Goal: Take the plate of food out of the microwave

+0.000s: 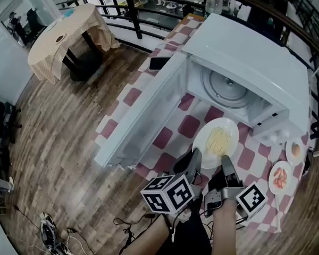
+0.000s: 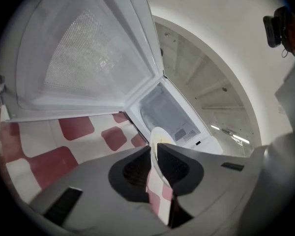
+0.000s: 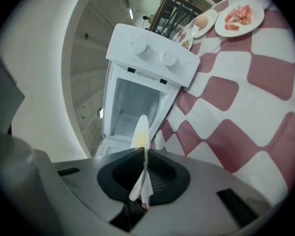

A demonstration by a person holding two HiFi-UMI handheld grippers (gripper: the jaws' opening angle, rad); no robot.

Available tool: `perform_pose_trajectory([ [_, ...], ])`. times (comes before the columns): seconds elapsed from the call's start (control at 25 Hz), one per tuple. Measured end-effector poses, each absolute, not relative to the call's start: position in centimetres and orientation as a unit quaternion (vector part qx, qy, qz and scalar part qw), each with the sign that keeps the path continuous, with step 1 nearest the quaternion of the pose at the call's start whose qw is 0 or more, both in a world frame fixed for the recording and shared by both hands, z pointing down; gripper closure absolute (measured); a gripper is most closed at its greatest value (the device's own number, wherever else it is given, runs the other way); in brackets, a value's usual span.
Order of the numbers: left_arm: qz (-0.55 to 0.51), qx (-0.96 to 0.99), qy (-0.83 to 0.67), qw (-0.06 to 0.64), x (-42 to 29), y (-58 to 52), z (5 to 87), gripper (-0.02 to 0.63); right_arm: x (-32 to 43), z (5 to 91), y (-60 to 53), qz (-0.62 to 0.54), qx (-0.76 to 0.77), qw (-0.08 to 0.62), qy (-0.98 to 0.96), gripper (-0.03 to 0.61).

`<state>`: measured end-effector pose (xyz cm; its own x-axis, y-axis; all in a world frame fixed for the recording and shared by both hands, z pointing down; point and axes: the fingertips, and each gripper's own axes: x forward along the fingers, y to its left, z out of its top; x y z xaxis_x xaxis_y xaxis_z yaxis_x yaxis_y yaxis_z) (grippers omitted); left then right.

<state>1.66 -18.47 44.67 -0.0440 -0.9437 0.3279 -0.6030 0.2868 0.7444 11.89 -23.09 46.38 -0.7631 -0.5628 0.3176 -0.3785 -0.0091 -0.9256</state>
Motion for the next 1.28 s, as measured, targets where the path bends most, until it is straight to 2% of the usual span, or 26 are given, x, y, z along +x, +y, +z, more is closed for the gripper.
perform_pose_trajectory([
  [1.28,-0.215,0.580,-0.678,0.397,4.0,-8.9,42.7,0.554,14.3,44.7,-13.4,-0.631,-0.351,0.092,0.686,0.549],
])
